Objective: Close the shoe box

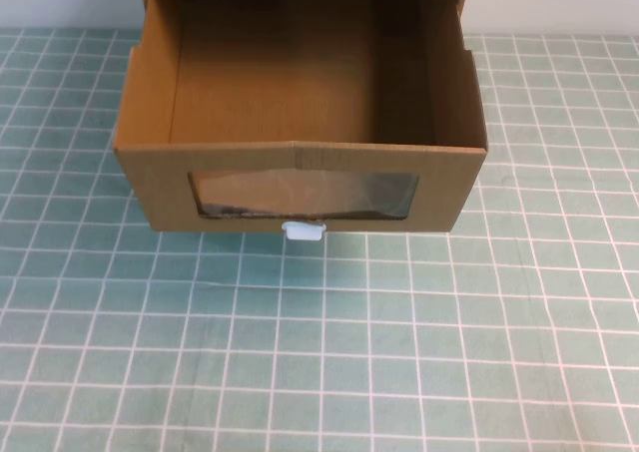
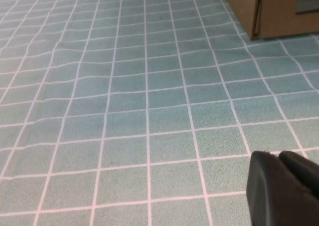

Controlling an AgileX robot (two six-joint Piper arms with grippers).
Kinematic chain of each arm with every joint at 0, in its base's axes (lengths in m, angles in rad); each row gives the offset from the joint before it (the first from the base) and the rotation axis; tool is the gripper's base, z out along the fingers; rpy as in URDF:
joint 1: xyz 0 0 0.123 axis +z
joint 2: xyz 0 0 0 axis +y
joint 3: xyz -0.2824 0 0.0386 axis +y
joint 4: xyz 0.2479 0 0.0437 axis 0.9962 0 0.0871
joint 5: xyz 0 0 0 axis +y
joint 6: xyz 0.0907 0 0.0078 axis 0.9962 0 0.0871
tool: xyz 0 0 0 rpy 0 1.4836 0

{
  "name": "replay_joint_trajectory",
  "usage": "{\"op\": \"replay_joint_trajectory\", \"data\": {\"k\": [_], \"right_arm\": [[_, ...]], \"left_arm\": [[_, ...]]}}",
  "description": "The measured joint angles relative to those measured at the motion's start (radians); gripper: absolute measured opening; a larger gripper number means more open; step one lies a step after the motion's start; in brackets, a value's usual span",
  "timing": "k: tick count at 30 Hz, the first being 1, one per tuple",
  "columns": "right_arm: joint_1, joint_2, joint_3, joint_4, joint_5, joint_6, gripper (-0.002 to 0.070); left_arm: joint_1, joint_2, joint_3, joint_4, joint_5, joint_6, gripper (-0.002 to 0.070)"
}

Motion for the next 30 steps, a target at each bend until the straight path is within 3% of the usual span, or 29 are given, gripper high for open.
{"op": "replay_joint_trajectory", "data": {"k": [15, 19, 30], "right_arm": [[0.000, 0.000, 0.000, 0.000, 0.000, 0.000, -0.0014], [0.000, 0.000, 0.000, 0.000, 0.000, 0.000, -0.0014], [0.000, 0.000, 0.000, 0.000, 0.000, 0.000, -0.0014]], "left_arm": [[0.000, 0.000, 0.000, 0.000, 0.000, 0.000, -0.0003], [0.000, 0.000, 0.000, 0.059, -0.005, 0.050, -0.0003], [0.000, 0.000, 0.000, 0.069, -0.168, 0.015, -0.0003]]}}
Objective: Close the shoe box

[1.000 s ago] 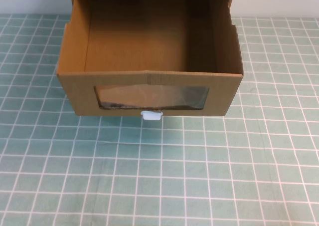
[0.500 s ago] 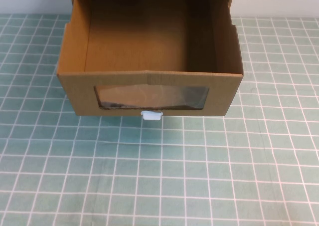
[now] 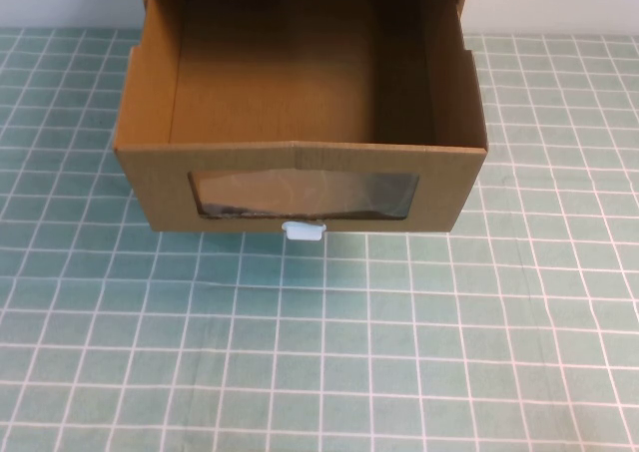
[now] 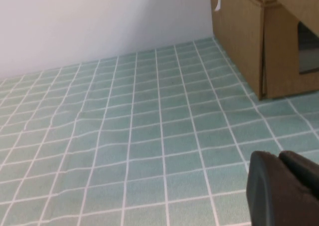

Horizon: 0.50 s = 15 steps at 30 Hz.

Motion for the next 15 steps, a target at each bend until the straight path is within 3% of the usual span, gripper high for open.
{"op": "replay_joint_trajectory", "data": {"k": [9, 15], "right_arm": [[0.000, 0.000, 0.000, 0.000, 0.000, 0.000, -0.0014], [0.000, 0.000, 0.000, 0.000, 0.000, 0.000, -0.0014]], "left_arm": [[0.000, 0.000, 0.000, 0.006, -0.015, -0.015, -0.0003], [0.000, 0.000, 0.000, 0.010, 0.078, -0.022, -0.0003]]}}
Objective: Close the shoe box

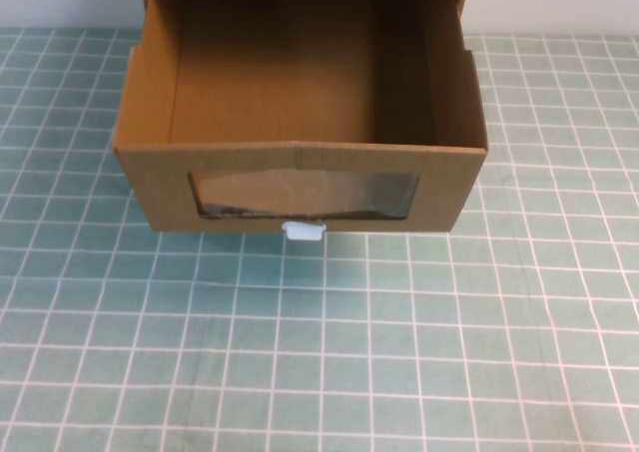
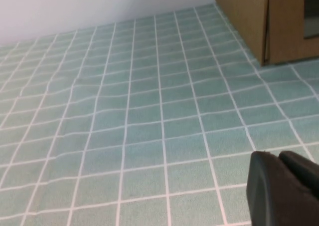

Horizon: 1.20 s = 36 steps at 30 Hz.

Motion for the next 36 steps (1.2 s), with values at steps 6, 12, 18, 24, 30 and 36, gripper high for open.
{"op": "replay_joint_trajectory", "data": {"k": [6, 12, 18, 24, 30, 36], "right_arm": [[0.000, 0.000, 0.000, 0.000, -0.037, 0.000, -0.0015], [0.000, 0.000, 0.000, 0.000, -0.412, 0.000, -0.0014], [0.000, 0.000, 0.000, 0.002, -0.936, 0.000, -0.0014], [0.000, -0.006, 0.000, 0.006, -1.282, 0.000, -0.0014], [0.000, -0.006, -0.007, -0.007, -1.417, 0.039, -0.0014], [0.000, -0.008, -0.204, -0.045, -1.244, 0.197, -0.0014]], "left_arm": [[0.000, 0.000, 0.002, 0.000, -0.016, -0.006, -0.0003], [0.000, 0.000, 0.002, 0.000, -0.283, -0.087, -0.0003], [0.000, 0.000, 0.002, 0.001, -0.713, -0.239, -0.0003], [0.000, -0.002, 0.002, 0.003, -0.902, -0.274, -0.0003], [0.000, -0.002, 0.002, -0.016, -1.029, -0.403, -0.0003], [0.000, -0.002, -0.079, -0.030, -1.013, -0.479, -0.0003]]}}
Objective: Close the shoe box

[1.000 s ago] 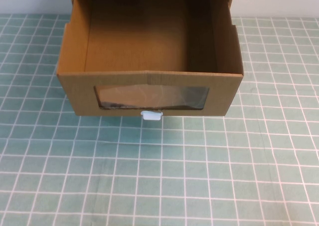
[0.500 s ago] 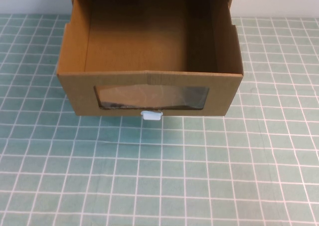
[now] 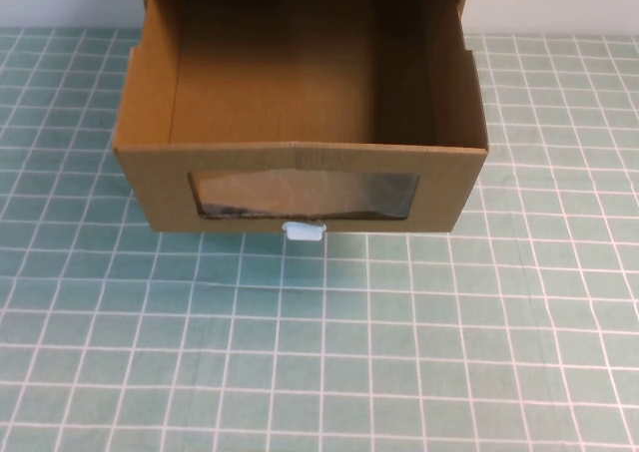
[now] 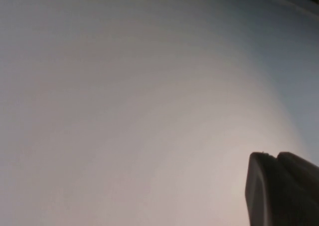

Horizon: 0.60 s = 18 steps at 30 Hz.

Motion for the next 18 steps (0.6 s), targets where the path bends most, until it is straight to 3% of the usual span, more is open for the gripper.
{"op": "replay_joint_trajectory", "data": {"k": [5, 9, 14, 18], "right_arm": [[0.000, 0.026, -0.270, 0.018, 0.364, 0.105, -0.0014], [0.000, 0.163, -0.460, 0.044, 0.540, 0.117, -0.0014], [0.000, 0.392, -0.588, 0.046, 0.783, 0.120, -0.0014], [0.000, 0.546, -0.595, 0.012, 0.867, 0.120, -0.0014]], "left_arm": [[0.000, 0.046, -0.232, -0.002, 0.183, -0.008, -0.0003], [0.000, 0.193, -0.422, -0.002, 0.376, -0.008, -0.0003], [0.000, 0.446, -0.600, -0.002, 0.660, -0.010, -0.0003], [0.000, 0.626, -0.628, -0.004, 0.705, 0.020, -0.0003]]}}
